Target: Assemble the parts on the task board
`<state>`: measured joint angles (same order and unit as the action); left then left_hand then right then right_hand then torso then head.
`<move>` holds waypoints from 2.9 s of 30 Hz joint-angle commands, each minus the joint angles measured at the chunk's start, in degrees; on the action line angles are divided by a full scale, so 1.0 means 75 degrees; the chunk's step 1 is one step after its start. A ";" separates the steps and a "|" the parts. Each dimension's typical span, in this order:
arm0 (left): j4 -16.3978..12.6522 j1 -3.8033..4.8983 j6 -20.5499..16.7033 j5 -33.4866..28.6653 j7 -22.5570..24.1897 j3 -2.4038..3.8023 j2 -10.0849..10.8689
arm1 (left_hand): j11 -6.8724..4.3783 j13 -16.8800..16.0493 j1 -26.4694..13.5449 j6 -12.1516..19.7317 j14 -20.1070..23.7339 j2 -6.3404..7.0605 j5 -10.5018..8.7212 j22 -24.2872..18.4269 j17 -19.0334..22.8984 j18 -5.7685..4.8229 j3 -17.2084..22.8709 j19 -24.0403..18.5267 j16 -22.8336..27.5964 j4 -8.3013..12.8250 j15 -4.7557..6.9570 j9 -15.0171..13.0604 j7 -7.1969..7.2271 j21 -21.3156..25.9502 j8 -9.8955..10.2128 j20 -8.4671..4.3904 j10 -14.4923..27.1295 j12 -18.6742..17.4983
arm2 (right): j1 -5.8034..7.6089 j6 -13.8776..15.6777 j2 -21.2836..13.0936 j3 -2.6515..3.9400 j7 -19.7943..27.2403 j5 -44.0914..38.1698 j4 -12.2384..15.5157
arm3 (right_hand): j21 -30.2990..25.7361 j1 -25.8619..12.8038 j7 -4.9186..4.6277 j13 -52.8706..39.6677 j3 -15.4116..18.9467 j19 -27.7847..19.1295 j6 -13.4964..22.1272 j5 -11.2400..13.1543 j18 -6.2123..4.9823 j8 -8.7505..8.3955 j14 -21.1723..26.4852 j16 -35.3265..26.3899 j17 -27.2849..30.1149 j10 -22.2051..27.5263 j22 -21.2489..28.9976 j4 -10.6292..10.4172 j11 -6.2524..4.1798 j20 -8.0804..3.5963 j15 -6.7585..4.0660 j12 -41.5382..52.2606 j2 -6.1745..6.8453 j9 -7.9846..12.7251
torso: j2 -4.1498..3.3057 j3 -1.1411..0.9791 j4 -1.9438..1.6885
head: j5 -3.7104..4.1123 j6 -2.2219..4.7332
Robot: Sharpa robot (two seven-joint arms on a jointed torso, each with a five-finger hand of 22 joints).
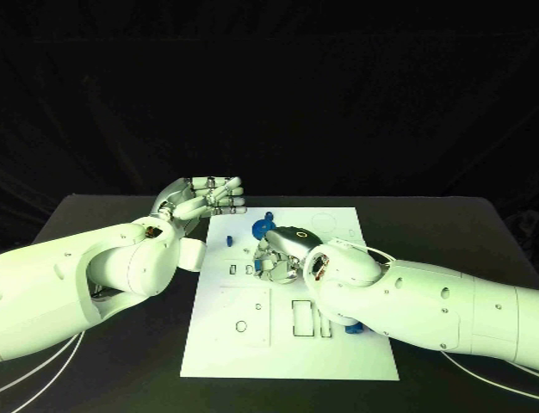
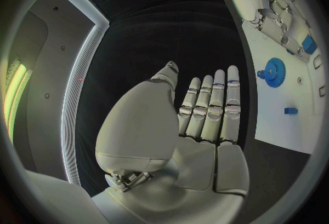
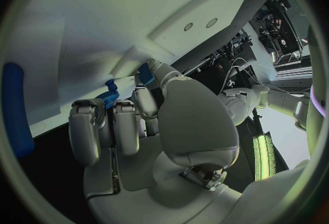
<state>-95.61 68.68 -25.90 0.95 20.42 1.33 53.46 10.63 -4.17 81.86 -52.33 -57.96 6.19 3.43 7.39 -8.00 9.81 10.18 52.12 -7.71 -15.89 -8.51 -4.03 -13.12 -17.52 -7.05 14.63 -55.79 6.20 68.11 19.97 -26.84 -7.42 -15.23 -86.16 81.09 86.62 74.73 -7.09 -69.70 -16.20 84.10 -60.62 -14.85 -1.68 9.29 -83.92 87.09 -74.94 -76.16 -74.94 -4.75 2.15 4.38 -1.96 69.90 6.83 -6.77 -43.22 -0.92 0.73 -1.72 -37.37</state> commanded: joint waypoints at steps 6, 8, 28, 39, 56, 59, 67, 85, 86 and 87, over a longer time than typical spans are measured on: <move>-0.0016 0.0008 0.0078 -0.0011 0.0027 0.0005 -0.0006 | 0.0005 0.0002 0.0076 -0.0005 0.0032 0.0005 -0.0045 -0.0010 -0.0009 0.0088 -0.0011 -0.0039 0.0032 0.0004 0.0005 0.0003 -0.0023 0.0014 0.0030 0.0006 -0.0030 -0.0045 | -0.0047 -0.0217 -0.0024 -0.0041 -0.0114 -0.0082 -0.0009 | -0.0071 -0.0095 -0.0063 0.0064 0.0099 0.0373 0.0220 -0.0032 0.0065 -0.0130 -0.0622 0.0009 -0.1171 0.0105 -0.1582 -0.0024 0.0070 0.0053 0.0078 -0.0095 0.0113 0.0057 | 0.0000 0.0002 0.0002 | -0.0008 0.0002; -0.0015 0.0008 0.0078 -0.0011 0.0026 0.0005 -0.0006 | 0.0005 0.0002 0.0076 -0.0005 0.0032 0.0005 -0.0045 -0.0010 -0.0009 0.0088 -0.0011 -0.0039 0.0032 0.0004 0.0005 0.0003 -0.0023 0.0014 0.0030 0.0006 -0.0030 -0.0045 | -0.0047 -0.0202 -0.0023 -0.0041 -0.0109 -0.0081 -0.0007 | -0.0076 -0.0109 -0.0069 0.0077 0.0110 0.0370 0.0235 -0.0026 0.0064 -0.0136 -0.0621 0.0007 -0.1167 0.0120 -0.1579 -0.0029 0.0077 0.0058 0.0084 -0.0109 0.0123 0.0060 | -0.0001 0.0003 0.0000 | -0.0010 0.0005; -0.0001 0.0008 0.0114 -0.0010 -0.0016 0.0005 0.0004 | 0.0009 0.0005 0.0084 0.0001 0.0034 0.0001 -0.0045 -0.0014 -0.0014 0.0089 -0.0017 -0.0048 0.0049 0.0004 0.0003 0.0005 -0.0027 0.0016 0.0043 0.0011 -0.0018 -0.0062 | -0.0045 0.0466 -0.0105 -0.0041 0.0229 0.0030 0.0073 | -0.0305 -0.0255 -0.0402 0.0739 0.1993 0.0222 0.1277 0.0850 0.0005 -0.0527 -0.0576 -0.0084 -0.1020 0.0842 -0.1441 -0.0779 0.0375 0.0308 0.0371 -0.0736 0.0300 0.0317 | 0.0003 0.0004 -0.0002 | -0.0005 0.0009; 0.0259 0.0008 0.0747 0.1137 -0.1319 0.0005 -0.0025 | -0.0314 -0.0155 0.0141 -0.0525 -0.1013 -0.0160 -0.0034 0.0145 -0.0332 0.0119 -0.0056 0.0597 -0.0315 0.0046 0.0374 -0.0067 0.0225 -0.0424 -0.0097 -0.0283 -0.0966 0.0212 | 0.0348 0.1493 -0.1023 0.0005 0.2246 0.2002 0.0891 | -0.1178 0.0794 -0.0292 0.1078 0.2435 -0.0372 0.0963 0.0442 -0.0232 -0.0212 -0.0369 -0.0500 -0.0293 0.1116 -0.0860 -0.1332 0.0309 0.0297 0.0296 -0.0914 -0.0201 0.0282 | 0.0068 0.0024 0.0015 | -0.0023 0.0022; 0.1157 0.0351 0.3175 0.6074 -0.5614 -0.0025 -0.0581 | -0.1244 -0.2919 -0.1666 -0.1331 -0.3648 -0.0444 -0.0103 0.5279 -0.8828 -0.0340 -0.1087 0.2853 -0.9224 -0.0049 0.1448 -0.0687 0.0983 -0.6137 -0.0707 -0.1508 -0.2277 0.3165 | 0.1249 0.1362 -0.3327 0.0037 0.3488 0.6441 0.1814 | -0.7377 0.1055 -0.0283 0.5120 0.2705 -0.3364 0.0603 0.0248 -0.1173 -0.0163 0.1525 -0.6888 0.5832 0.2279 0.3392 -0.1040 0.0331 0.0327 0.0330 -0.5171 -0.0770 0.0363 | 0.0280 0.0020 0.0034 | -0.0103 -0.0139; 0.1281 0.0457 0.3517 0.6737 -0.6154 -0.0053 -0.0764 | -0.1341 -0.3792 -0.1803 -0.1448 -0.3967 -0.0492 -0.0080 0.6759 -0.9934 -0.0550 -0.1454 0.3304 -1.0161 -0.0062 0.1521 -0.0934 0.1086 -0.7217 -0.0990 -0.1573 -0.2305 0.4088 | 0.1277 0.1368 -0.3464 0.0038 0.3744 0.6613 0.1794 | -0.7801 0.1276 -0.0296 0.5778 0.2601 -0.3235 0.0502 0.0396 -0.1190 -0.0193 0.1356 -0.7619 0.6108 0.2005 0.3800 -0.0977 0.0337 0.0348 0.0346 -0.5797 -0.0877 0.0368 | 0.0293 0.0005 0.0046 | -0.0149 -0.0171; 0.1525 0.0617 0.3806 0.7420 -0.7018 -0.0103 -0.1246 | -0.1491 -0.7513 -0.2141 -0.1313 -0.4259 -0.0908 -0.0072 0.8861 -1.0895 -0.0877 -0.2251 0.4001 -1.0941 -0.0089 0.1653 -0.1955 0.1282 -0.8596 -0.1915 -0.1694 -0.2831 0.7642 | 0.1298 0.1407 -0.3587 0.0038 0.4035 0.6631 0.1743 | -0.8706 0.1464 -0.0327 0.7444 0.2473 -0.2850 0.0260 0.0384 -0.1172 -0.0489 0.0978 -0.9410 0.6994 0.1099 0.4759 -0.1033 0.0364 0.0423 0.0426 -0.7519 -0.0832 0.0383 | 0.0297 0.0004 0.0043 | -0.0163 -0.0249; 0.1940 0.0854 0.4449 0.7800 -0.7983 -0.0282 -0.2136 | -0.1516 -0.7977 -0.2204 -0.1008 -0.4272 -0.1178 -0.0047 0.9239 -1.0934 -0.0936 -0.2666 0.4096 -1.0973 -0.0107 0.1667 -0.2718 0.1318 -0.8822 -0.2413 -0.1697 -0.2806 0.7987 | 0.1302 0.1445 -0.3473 0.0036 0.3984 0.6713 0.1563 | -0.9624 0.1359 -0.0487 0.8287 0.2525 -0.3066 0.0317 0.0238 -0.1154 -0.0737 0.1238 -1.0851 0.7682 0.0979 0.5697 -0.0968 0.0599 0.0677 0.0718 -0.8384 -0.0705 0.0391 | 0.0273 0.0005 0.0047 | -0.0212 -0.0352; 0.1953 0.0854 0.4492 0.7828 -0.8017 -0.0283 -0.2168 | -0.1514 -0.7968 -0.2179 -0.0985 -0.4272 -0.1190 -0.0046 0.9245 -1.0934 -0.0937 -0.2665 0.4095 -1.0973 -0.0102 0.1665 -0.2743 0.1316 -0.8826 -0.2422 -0.1696 -0.2792 0.7973 | 0.1301 0.1446 -0.3469 0.0036 0.3975 0.6717 0.1559 | -0.9648 0.1351 -0.0496 0.8301 0.2530 -0.3081 0.0332 0.0225 -0.1154 -0.0738 0.1253 -1.0883 0.7699 0.0988 0.5722 -0.0962 0.0607 0.0688 0.0729 -0.8397 -0.0701 0.0391 | 0.0271 0.0008 0.0047 | -0.0212 -0.0361; 0.1972 0.0855 0.4536 0.7850 -0.8044 -0.0284 -0.2199 | -0.1512 -0.7966 -0.2140 -0.0962 -0.4272 -0.1199 -0.0045 0.9248 -1.0934 -0.0937 -0.2658 0.4093 -1.0973 -0.0096 0.1664 -0.2774 0.1314 -0.8828 -0.2434 -0.1695 -0.2780 0.7965 | 0.1301 0.1448 -0.3466 0.0036 0.3966 0.6720 0.1553 | -0.9671 0.1345 -0.0503 0.8316 0.2535 -0.3095 0.0345 0.0210 -0.1155 -0.0738 0.1267 -1.0914 0.7716 0.0997 0.5748 -0.0954 0.0616 0.0699 0.0739 -0.8408 -0.0699 0.0391 | 0.0276 0.0011 0.0044 | -0.0211 -0.0371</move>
<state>-80.97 75.01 4.94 58.35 -37.22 -0.80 37.27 -0.63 -63.99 65.58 -59.88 -84.07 -2.42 3.17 74.94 -74.94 3.97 -9.49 82.42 -89.82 -16.75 3.69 -24.72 -3.28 -83.48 -25.05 1.73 -76.68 65.90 77.86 30.62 -52.90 -7.17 13.99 -36.10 92.81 14.24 84.67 -10.74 -7.39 2.82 61.28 -58.25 -12.97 -9.77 4.06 -74.88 5.42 -17.14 -68.74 -31.92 -12.24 6.49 9.62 3.60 7.18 1.16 -3.90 -41.13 -0.88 1.08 -3.26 -40.00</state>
